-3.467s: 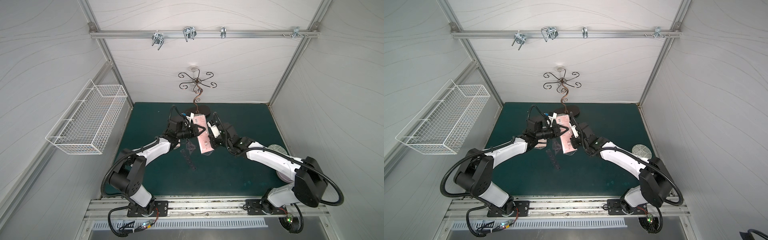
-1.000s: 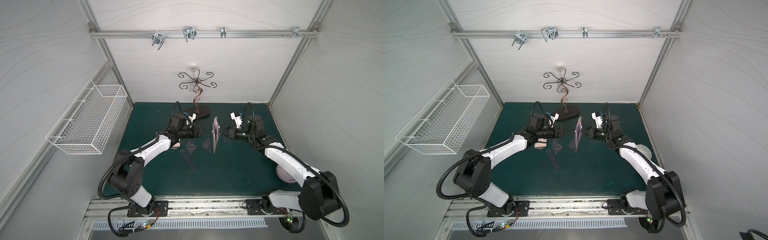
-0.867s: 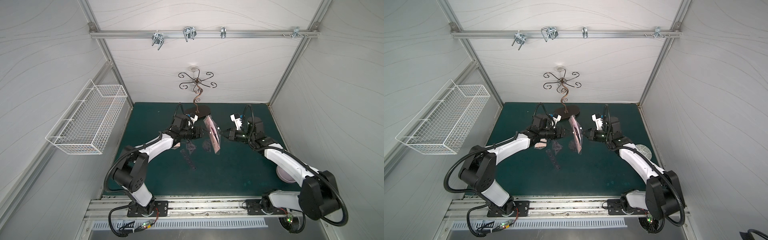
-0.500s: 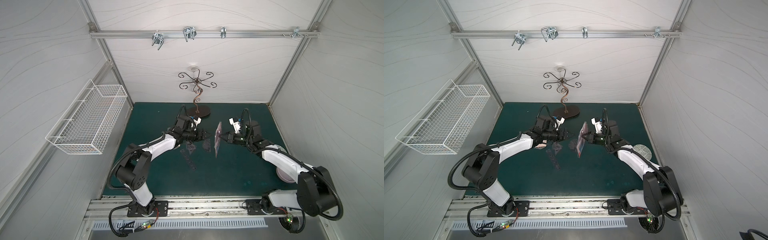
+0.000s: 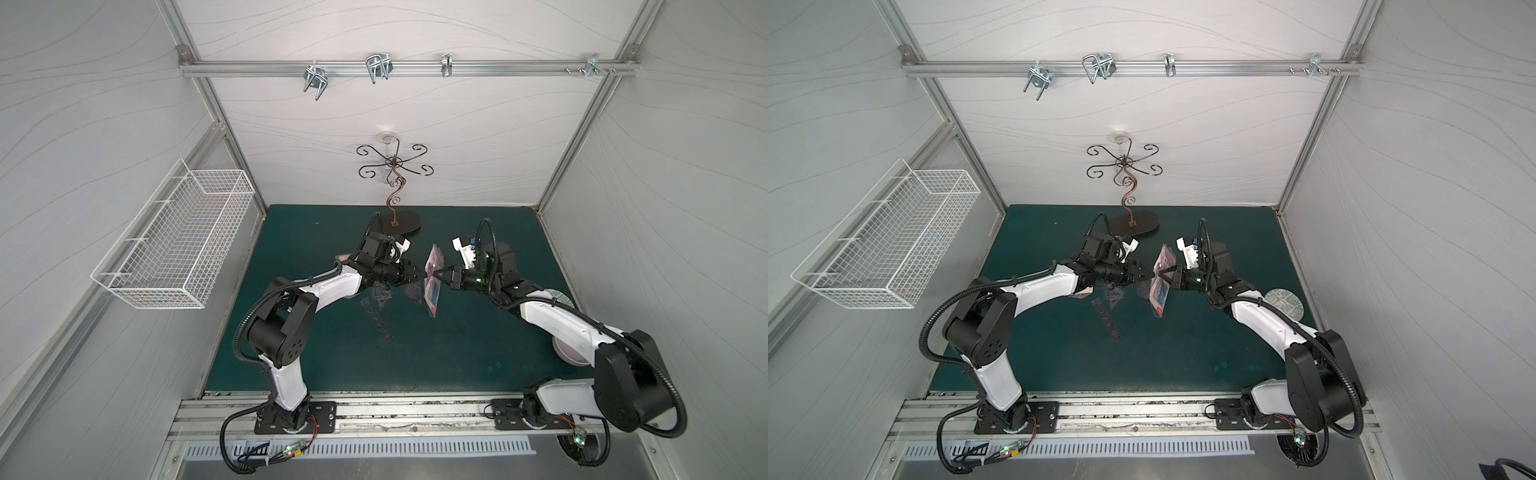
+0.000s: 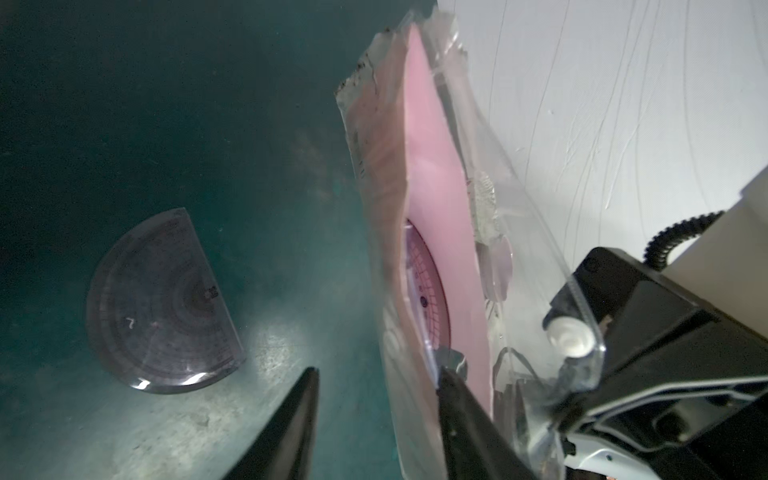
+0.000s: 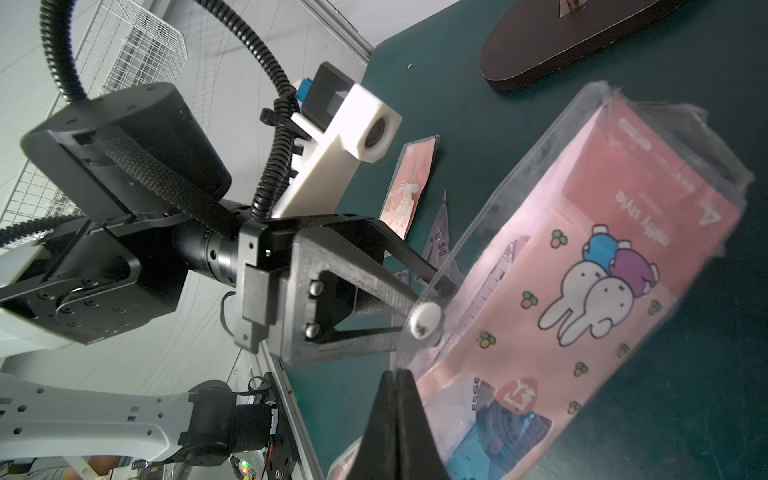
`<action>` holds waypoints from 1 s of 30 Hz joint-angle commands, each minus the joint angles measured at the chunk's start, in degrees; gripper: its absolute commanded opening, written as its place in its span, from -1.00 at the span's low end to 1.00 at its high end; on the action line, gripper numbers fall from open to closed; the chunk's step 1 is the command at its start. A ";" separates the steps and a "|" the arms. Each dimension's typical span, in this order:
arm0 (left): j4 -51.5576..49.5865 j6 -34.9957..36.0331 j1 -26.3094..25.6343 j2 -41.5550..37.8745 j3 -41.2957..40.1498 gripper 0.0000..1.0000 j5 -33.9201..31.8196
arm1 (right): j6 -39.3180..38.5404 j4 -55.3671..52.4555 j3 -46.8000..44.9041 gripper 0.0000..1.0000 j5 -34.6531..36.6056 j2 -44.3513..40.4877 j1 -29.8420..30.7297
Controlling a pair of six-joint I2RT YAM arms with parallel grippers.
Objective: Open the ruler set and take out the ruler
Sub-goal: Open the ruler set bag, then take out the ruler from the ruler set bag.
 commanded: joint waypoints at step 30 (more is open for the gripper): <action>-22.88 11.47 -3.78 -3.73 7.88 -1.00 -20.58 | -1.24 0.37 0.67 -1.00 4.41 9.06 1.99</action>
